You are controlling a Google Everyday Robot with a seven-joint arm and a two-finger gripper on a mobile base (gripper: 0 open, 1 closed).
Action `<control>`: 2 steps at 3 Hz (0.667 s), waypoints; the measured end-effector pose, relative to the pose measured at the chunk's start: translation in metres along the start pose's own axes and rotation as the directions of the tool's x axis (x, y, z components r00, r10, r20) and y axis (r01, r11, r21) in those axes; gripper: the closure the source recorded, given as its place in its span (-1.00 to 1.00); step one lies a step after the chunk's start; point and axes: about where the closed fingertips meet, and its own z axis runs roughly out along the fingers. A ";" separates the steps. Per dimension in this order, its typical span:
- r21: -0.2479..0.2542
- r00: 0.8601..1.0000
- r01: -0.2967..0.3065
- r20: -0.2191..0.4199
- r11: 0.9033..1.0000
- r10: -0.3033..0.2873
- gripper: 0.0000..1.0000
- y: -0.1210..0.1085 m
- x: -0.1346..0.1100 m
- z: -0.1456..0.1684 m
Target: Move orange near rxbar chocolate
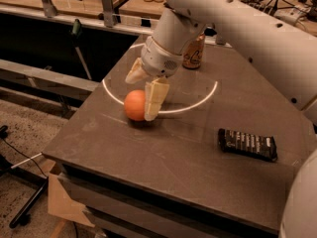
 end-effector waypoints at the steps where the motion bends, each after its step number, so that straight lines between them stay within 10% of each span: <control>1: -0.035 0.999 0.038 0.015 0.999 -0.037 -0.06 -0.002 -0.009 0.012; 2: -0.053 0.998 0.058 0.000 0.997 -0.058 0.41 -0.007 -0.010 0.013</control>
Offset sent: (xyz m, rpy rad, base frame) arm 0.0029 0.0146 -0.0041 -0.0497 0.0188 0.1122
